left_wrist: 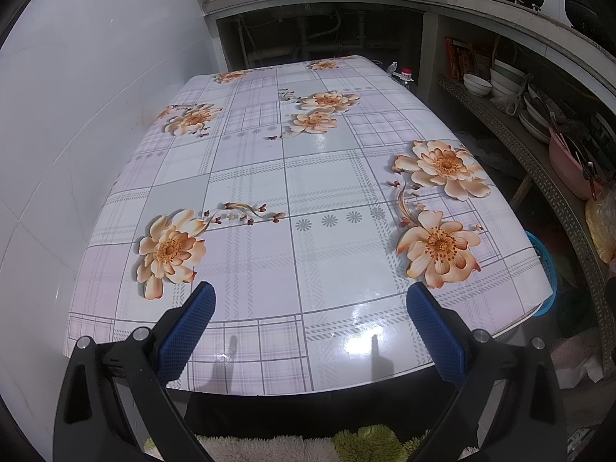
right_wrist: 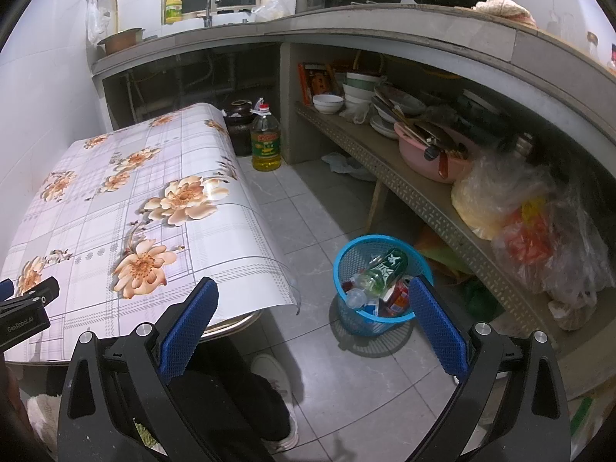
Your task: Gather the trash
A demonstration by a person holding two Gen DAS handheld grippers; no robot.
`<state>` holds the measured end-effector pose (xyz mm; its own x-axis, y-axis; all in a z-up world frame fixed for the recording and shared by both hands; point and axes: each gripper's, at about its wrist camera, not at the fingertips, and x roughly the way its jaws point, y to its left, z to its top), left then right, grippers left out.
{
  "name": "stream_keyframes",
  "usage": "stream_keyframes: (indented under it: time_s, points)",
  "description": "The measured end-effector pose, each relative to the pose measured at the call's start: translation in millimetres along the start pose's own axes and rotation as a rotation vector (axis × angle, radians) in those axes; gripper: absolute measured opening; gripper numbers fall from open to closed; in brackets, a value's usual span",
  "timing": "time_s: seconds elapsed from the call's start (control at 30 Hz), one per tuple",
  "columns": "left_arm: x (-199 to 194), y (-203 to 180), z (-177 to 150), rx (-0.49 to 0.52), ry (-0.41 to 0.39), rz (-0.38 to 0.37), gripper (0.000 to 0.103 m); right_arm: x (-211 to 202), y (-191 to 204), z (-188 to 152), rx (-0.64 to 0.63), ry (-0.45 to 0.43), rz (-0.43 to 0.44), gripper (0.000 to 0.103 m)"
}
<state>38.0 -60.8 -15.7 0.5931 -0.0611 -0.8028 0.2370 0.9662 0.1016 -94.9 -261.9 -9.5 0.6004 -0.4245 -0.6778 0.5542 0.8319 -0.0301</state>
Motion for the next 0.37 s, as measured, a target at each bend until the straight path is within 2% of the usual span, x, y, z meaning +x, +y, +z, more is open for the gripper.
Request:
stream_keyframes:
  time_s: [0.37]
  points:
    - [0.0,0.1,-0.1,-0.001,0.002,-0.002,0.097,0.0,-0.1,-0.3,-0.001,-0.001,0.0,0.095]
